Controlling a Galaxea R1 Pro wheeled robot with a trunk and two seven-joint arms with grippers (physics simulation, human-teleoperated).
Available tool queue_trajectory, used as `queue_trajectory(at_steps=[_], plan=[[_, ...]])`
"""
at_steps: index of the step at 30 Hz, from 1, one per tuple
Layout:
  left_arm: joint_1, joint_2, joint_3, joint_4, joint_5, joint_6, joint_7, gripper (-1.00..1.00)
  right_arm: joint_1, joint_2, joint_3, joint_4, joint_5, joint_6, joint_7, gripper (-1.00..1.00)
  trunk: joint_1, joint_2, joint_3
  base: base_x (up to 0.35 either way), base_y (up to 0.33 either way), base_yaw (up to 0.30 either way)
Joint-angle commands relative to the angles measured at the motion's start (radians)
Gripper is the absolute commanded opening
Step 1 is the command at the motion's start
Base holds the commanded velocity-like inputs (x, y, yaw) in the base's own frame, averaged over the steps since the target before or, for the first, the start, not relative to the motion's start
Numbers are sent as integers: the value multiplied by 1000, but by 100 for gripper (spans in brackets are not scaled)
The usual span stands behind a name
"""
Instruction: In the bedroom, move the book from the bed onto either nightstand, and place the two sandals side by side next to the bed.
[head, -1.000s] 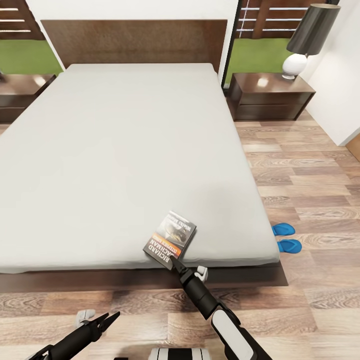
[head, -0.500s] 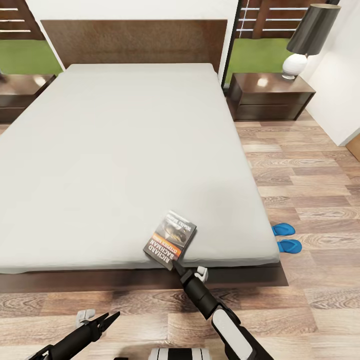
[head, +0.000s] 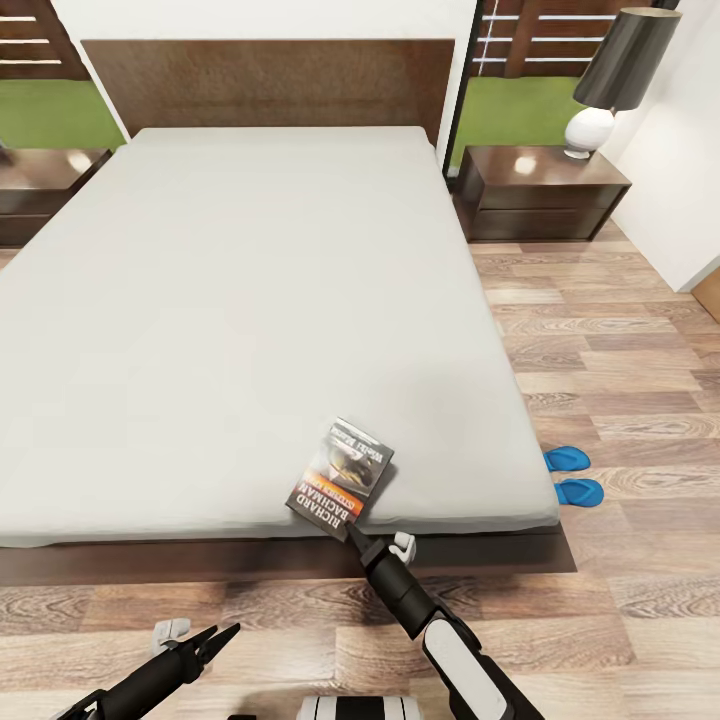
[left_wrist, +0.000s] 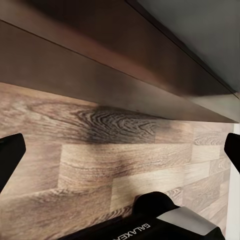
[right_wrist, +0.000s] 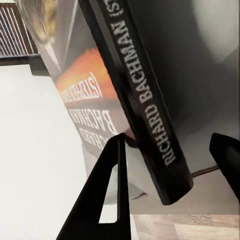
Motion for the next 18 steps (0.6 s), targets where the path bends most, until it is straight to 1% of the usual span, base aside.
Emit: queue_trajectory(at_steps=[1, 12, 16, 18], plan=[[-1, 0, 2, 1, -1, -4, -3, 100, -20, 0, -1, 0, -17, 5, 5, -100, 0, 0, 0, 0, 0, 0], [-1, 0, 2, 1, -1, -4, -3, 100, -20, 0, -1, 0, -17, 5, 5, -100, 0, 0, 0, 0, 0, 0], [-1, 0, 1, 1, -1, -3, -3, 100, -20, 0, -2, 0, -17, 5, 5, -100, -15, 28, 12, 0, 0, 0], [-1, 0, 1, 1, -2, -3, -3, 100, -20, 0, -1, 0, -17, 5, 5, -100, -15, 28, 12, 0, 0, 0]])
